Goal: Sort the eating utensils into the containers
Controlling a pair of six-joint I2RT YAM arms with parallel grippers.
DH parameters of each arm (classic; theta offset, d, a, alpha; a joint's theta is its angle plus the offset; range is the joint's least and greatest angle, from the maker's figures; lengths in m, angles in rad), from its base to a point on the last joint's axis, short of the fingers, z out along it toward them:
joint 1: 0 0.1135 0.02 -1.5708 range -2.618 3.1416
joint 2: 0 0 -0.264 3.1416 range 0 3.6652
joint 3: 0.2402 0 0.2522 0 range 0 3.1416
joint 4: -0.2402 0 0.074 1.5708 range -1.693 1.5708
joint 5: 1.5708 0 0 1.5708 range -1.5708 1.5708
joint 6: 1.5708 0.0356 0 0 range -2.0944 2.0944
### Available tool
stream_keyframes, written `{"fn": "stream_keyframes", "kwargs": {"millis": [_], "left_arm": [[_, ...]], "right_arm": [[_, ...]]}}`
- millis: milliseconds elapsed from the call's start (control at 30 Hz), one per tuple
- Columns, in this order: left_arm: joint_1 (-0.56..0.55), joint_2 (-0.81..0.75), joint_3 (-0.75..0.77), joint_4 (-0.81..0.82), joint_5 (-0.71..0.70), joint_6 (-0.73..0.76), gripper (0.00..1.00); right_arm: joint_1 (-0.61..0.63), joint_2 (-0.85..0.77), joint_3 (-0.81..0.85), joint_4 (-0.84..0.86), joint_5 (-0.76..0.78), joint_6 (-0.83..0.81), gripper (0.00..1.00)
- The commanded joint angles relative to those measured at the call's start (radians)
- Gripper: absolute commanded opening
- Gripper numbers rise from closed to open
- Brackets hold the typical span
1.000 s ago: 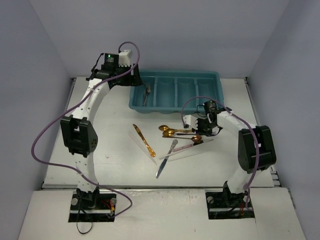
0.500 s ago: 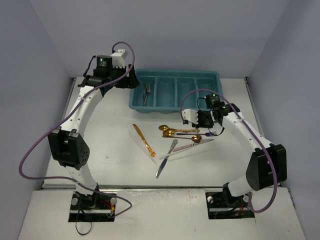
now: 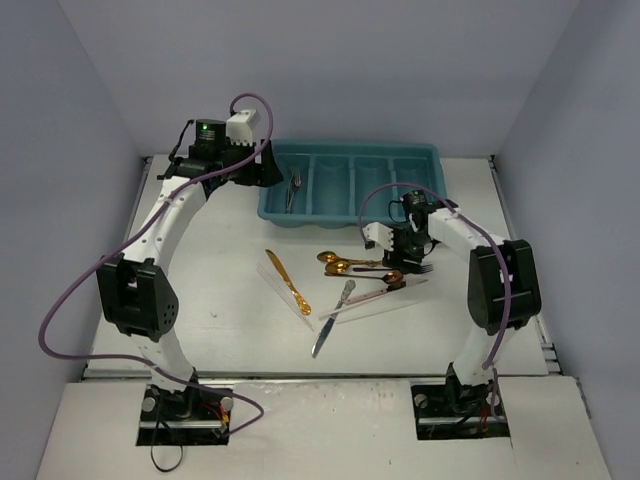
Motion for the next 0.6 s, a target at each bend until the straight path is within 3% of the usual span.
{"fn": "stream_keyframes", "kwargs": {"millis": [0, 367, 567], "left_arm": [[0.008, -0.029, 0.016, 0.049, 0.039, 0.018, 0.69], [0.007, 0.005, 0.05, 0.041, 0.028, 0.011, 0.69], [0.008, 0.014, 0.049, 0.041, 0.025, 0.012, 0.69]], "right_arm": [[-0.026, 0.02, 0.041, -0.051, 0.014, -0.028, 0.51], [-0.033, 0.08, 0.052, -0.05, -0.017, -0.065, 0.4], [-0.033, 0.108, 0.052, -0.05, -0.035, -0.083, 0.2]]}}
